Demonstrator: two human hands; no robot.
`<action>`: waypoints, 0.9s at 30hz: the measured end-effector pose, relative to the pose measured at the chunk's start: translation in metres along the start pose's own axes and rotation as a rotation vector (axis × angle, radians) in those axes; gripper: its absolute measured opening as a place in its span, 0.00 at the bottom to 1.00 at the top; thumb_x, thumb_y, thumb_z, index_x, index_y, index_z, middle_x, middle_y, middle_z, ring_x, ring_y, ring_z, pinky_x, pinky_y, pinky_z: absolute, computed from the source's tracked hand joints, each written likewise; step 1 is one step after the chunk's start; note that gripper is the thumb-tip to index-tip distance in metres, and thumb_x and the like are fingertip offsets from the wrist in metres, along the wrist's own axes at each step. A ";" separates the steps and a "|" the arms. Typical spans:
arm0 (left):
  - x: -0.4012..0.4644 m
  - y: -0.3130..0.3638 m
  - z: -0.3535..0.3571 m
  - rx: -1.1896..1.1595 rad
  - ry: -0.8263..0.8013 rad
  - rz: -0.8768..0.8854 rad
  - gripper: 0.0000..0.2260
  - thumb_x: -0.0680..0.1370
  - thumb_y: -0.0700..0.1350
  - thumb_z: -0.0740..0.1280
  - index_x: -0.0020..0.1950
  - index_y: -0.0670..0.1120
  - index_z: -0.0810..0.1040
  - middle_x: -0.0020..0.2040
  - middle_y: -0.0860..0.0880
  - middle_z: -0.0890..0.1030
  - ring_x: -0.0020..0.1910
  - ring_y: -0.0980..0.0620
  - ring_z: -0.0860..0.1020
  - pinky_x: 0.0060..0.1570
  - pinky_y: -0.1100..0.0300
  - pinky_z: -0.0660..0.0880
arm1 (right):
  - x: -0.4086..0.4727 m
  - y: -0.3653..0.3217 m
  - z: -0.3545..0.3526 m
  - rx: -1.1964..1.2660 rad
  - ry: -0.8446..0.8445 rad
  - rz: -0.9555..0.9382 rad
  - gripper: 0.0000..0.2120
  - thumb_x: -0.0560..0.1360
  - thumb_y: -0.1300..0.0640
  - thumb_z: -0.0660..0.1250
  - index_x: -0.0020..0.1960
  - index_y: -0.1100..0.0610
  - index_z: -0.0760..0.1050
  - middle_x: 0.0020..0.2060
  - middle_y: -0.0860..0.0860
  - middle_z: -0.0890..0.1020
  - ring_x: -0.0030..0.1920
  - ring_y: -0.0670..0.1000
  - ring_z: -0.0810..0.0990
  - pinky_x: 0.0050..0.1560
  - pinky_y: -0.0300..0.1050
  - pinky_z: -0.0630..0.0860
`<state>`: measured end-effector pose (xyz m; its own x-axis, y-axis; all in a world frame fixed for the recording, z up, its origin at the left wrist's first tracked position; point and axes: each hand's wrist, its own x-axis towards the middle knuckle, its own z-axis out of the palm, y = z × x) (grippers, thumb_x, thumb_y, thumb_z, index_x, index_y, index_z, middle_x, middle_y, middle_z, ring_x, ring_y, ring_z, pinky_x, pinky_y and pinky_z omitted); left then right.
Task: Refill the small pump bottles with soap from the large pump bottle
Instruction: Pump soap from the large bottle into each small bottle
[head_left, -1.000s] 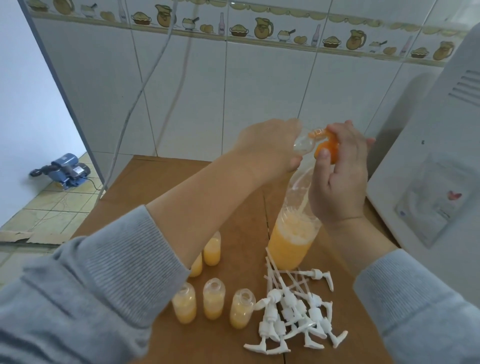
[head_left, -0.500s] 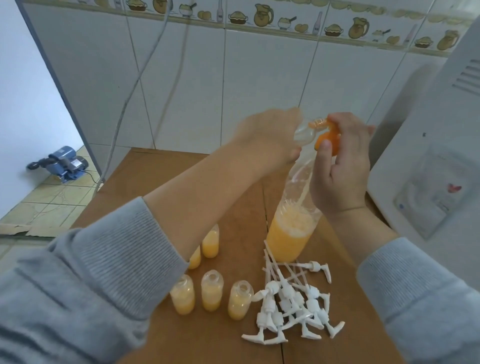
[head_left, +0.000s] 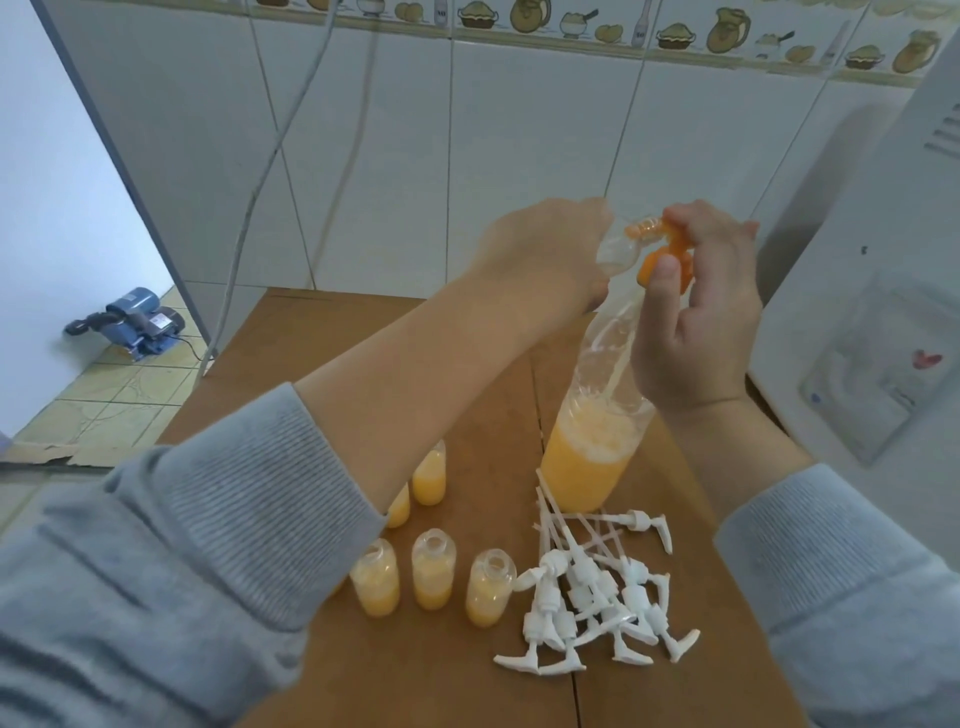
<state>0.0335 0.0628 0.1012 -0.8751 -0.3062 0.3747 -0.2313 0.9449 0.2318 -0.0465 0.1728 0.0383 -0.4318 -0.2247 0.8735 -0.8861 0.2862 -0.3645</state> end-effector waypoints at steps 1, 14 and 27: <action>0.000 0.001 0.000 0.006 -0.005 -0.002 0.10 0.75 0.45 0.65 0.48 0.50 0.63 0.44 0.51 0.71 0.42 0.48 0.72 0.38 0.58 0.65 | 0.000 0.001 -0.002 0.000 -0.006 -0.002 0.20 0.79 0.54 0.51 0.60 0.64 0.73 0.55 0.58 0.78 0.60 0.50 0.72 0.73 0.54 0.57; -0.002 0.001 0.001 -0.037 0.011 0.023 0.10 0.75 0.46 0.66 0.47 0.50 0.63 0.44 0.51 0.73 0.41 0.49 0.72 0.36 0.60 0.63 | -0.002 -0.001 -0.001 0.051 0.045 -0.006 0.17 0.77 0.57 0.53 0.59 0.65 0.74 0.52 0.57 0.78 0.56 0.48 0.73 0.61 0.67 0.69; -0.004 -0.002 0.001 -0.046 0.068 0.042 0.09 0.74 0.46 0.66 0.47 0.48 0.66 0.44 0.50 0.75 0.40 0.48 0.74 0.36 0.58 0.66 | 0.002 -0.002 0.004 0.038 0.116 -0.020 0.16 0.77 0.58 0.53 0.56 0.66 0.75 0.50 0.58 0.79 0.54 0.47 0.73 0.62 0.65 0.68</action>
<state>0.0372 0.0618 0.0986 -0.8525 -0.2754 0.4443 -0.1744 0.9511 0.2549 -0.0465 0.1680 0.0395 -0.3933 -0.1205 0.9115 -0.9012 0.2470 -0.3562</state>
